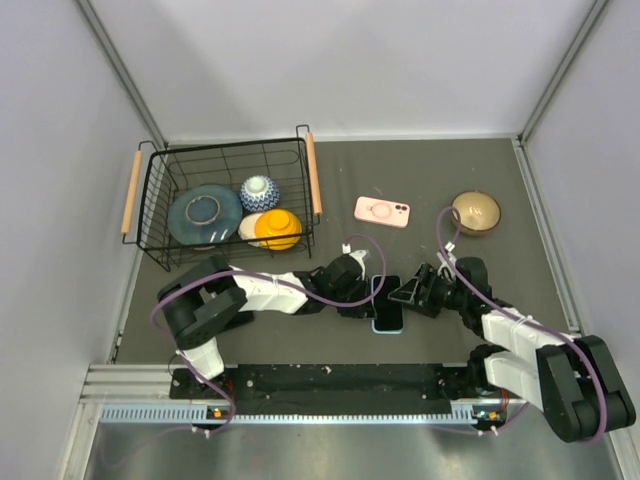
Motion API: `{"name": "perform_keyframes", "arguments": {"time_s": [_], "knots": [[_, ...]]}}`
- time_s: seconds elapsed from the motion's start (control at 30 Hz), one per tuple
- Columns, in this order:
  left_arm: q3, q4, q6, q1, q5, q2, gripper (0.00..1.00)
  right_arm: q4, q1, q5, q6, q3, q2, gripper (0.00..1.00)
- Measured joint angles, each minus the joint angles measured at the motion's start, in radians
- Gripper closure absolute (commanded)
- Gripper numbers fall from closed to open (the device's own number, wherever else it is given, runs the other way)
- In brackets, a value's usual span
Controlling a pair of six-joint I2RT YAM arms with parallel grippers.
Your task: Put the phone into the phone case
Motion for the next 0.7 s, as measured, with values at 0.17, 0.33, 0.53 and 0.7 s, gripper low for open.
{"name": "perform_keyframes", "arguments": {"time_s": [0.17,0.33,0.53,0.7], "knots": [[-0.008,0.01,-0.012,0.014,0.027,0.0,0.92,0.1,-0.001,-0.033,0.024,-0.029,0.024,0.33],[-0.035,0.053,-0.023,0.026,0.055,-0.002,0.93,0.261,-0.005,-0.079,0.08,-0.095,0.028,0.33],[-0.061,0.08,-0.03,0.034,0.066,-0.014,0.92,0.389,-0.005,-0.156,0.133,-0.124,0.001,0.34],[-0.067,0.089,-0.031,0.034,0.066,-0.014,0.92,0.349,-0.004,-0.175,0.11,-0.122,-0.065,0.38]]}}
